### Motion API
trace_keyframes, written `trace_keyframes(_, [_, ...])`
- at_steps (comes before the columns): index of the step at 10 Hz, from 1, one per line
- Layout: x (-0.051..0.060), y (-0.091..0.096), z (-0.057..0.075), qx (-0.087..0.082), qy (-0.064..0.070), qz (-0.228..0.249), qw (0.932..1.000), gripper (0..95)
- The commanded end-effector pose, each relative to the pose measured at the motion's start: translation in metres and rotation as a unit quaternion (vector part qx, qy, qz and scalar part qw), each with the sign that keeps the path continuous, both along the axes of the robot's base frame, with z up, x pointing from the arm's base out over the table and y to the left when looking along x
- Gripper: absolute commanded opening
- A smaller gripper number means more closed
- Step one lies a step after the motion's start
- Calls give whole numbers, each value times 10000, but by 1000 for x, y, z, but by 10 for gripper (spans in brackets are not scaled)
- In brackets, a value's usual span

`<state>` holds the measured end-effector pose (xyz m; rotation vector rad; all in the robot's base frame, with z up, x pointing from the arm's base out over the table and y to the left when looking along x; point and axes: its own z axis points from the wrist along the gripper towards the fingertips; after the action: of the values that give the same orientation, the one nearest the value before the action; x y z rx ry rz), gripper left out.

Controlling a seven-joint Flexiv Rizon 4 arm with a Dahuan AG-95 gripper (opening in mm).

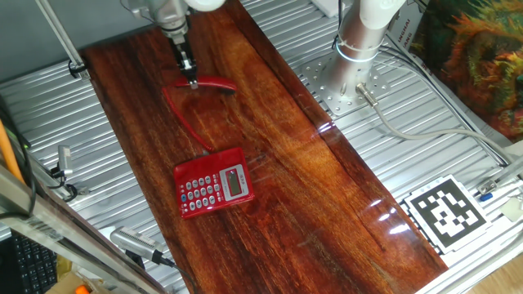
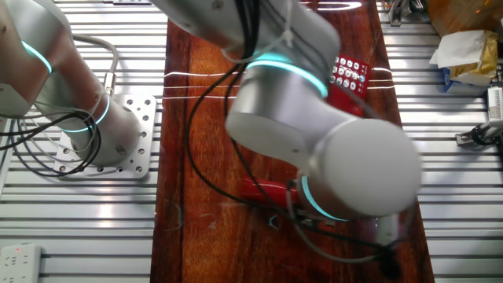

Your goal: Place the handset of the telephone on the corresponding phone cradle

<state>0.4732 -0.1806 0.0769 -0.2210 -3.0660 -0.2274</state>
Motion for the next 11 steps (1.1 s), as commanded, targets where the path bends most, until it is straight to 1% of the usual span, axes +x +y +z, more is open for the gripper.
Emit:
trace_keyframes(1, [7,1,2,0,18,22,10000,0])
trace_keyframes(3, [12,9,1,-6,18,-9,10000,0])
trace_keyframes(4, [14,12,1,-38,18,12,10000,0])
trace_keyframes(5, [17,18,1,5,25,-24,10000,0])
trace_keyframes(7, [20,24,6,3,56,-37,10000,0])
trace_keyframes(8, [23,31,12,43,80,-81,9999,0])
trace_keyframes(10, [31,49,25,38,117,-150,9998,0])
trace_keyframes(11, [33,53,27,26,124,-157,9998,0])
